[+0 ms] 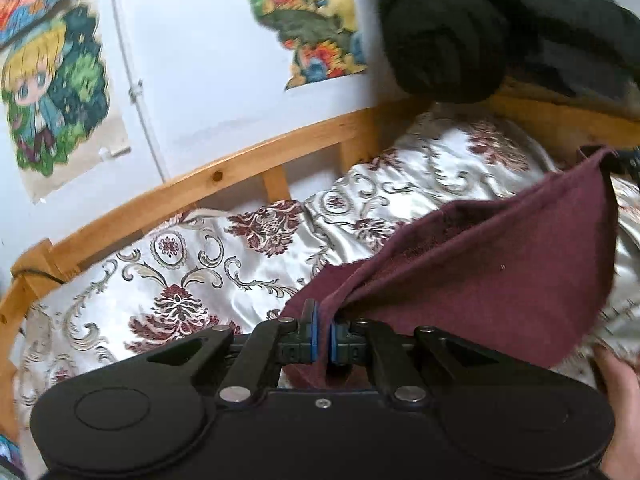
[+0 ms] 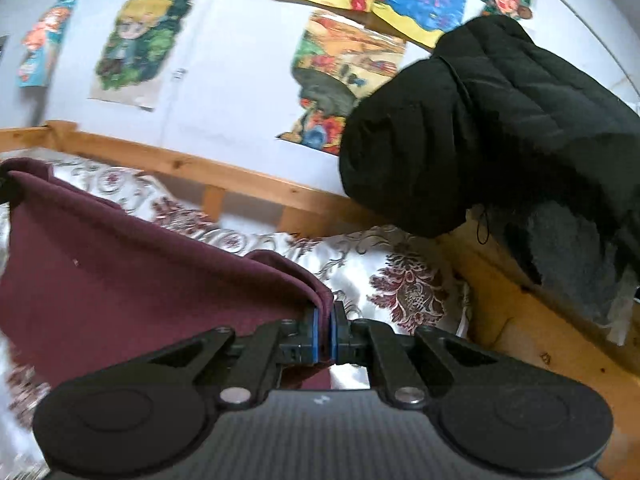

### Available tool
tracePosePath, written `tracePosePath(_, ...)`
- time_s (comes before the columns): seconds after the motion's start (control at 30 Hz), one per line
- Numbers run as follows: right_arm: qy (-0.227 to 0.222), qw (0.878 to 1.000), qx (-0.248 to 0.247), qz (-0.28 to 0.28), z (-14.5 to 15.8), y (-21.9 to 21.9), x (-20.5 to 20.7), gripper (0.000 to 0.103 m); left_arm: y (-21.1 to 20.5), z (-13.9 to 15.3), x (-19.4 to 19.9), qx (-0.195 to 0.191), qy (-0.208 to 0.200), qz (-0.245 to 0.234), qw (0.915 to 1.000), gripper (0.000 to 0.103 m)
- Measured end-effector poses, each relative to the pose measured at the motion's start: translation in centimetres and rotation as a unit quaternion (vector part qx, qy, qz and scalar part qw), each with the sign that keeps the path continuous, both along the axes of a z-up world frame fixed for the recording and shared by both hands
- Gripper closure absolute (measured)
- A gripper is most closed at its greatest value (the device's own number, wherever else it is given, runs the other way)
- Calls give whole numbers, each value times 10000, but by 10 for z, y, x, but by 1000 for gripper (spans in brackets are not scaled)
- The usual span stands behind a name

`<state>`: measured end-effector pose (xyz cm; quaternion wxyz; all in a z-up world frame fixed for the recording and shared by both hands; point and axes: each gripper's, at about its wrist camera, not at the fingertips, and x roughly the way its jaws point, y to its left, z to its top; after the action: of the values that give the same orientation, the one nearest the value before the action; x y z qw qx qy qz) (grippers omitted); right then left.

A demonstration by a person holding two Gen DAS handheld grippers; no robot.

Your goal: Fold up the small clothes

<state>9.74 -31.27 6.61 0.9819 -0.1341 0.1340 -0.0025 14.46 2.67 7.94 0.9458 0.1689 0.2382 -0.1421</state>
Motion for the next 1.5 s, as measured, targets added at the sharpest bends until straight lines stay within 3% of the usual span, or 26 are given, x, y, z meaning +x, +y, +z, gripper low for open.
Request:
tracePosePath(0.27,-41,9993,265,-266,-38,0,66,96,3,-48,80,-679,-7,664,9955,96)
tracePosePath(0.37,153,9991,284,-276,-53,-1,86,96,9,-68,100,-1030,213,839,9909,96)
tracePosePath(0.57,416,9980,252,-409,-76,-2,114,96,14,-96,127,-1214,544,915,9869,95)
tracePosePath(0.9,653,9966,148,-486,-97,7,135,95,28,-120,138,-1599,946,1081,9766,89)
tracePosePath(1.37,833,9953,90,-489,-101,7,135,95,35,-119,138,-1886,1113,1244,9678,73)
tracePosePath(1.5,872,9948,108,-507,-102,6,136,90,36,-119,138,-1951,1136,1294,9655,68)
